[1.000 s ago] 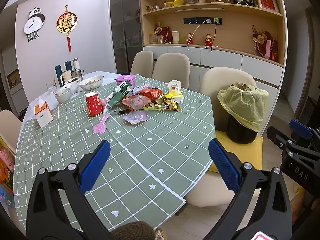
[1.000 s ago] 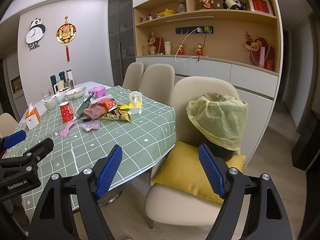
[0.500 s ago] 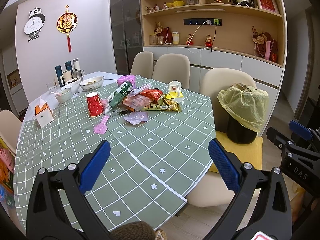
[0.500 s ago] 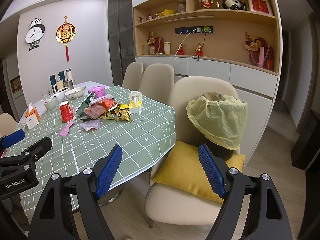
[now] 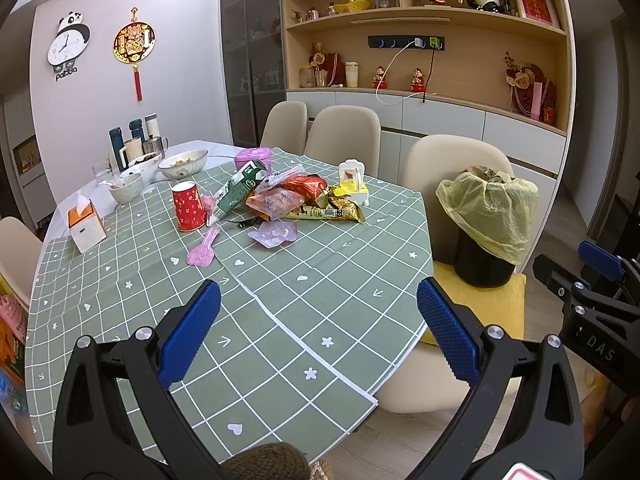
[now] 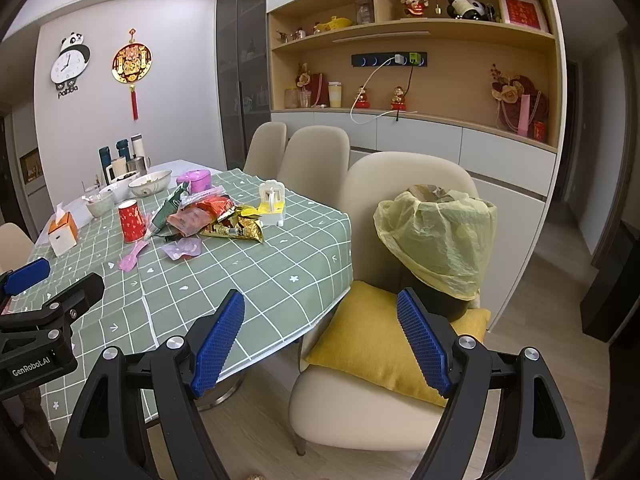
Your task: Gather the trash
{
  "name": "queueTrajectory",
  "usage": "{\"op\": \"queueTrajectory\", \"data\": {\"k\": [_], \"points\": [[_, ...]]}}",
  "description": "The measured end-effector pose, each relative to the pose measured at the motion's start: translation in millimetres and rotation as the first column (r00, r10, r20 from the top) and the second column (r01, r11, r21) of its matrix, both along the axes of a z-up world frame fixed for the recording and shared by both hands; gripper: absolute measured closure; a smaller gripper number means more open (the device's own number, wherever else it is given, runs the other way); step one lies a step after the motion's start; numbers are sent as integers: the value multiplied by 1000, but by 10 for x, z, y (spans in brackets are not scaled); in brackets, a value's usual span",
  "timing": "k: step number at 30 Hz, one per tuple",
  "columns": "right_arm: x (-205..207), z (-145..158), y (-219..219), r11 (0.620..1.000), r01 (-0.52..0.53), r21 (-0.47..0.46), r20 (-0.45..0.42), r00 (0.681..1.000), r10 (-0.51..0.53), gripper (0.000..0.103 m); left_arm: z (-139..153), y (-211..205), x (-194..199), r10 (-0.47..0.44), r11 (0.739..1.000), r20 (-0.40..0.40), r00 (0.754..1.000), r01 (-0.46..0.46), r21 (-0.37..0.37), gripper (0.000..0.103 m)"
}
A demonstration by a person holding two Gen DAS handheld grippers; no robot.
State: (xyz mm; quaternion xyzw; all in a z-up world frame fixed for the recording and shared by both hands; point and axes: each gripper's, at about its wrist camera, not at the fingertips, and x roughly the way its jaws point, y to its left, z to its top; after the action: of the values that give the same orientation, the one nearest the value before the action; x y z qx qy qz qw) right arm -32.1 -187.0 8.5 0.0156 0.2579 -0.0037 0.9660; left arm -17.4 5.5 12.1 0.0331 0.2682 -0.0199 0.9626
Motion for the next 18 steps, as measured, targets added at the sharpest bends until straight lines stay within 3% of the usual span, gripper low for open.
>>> {"op": "queueTrajectory", "data": {"k": [10,18], "points": [[119,-8,61,1000,9,-16,-15,1000,-9,28,-71,107,118,-10,1000,-19,1000,9,-15,9],[322,38,201,999,19,-31,-25,1000,-19,28,-148,415,440,-47,998,-83,995,43,-53,9]]}}
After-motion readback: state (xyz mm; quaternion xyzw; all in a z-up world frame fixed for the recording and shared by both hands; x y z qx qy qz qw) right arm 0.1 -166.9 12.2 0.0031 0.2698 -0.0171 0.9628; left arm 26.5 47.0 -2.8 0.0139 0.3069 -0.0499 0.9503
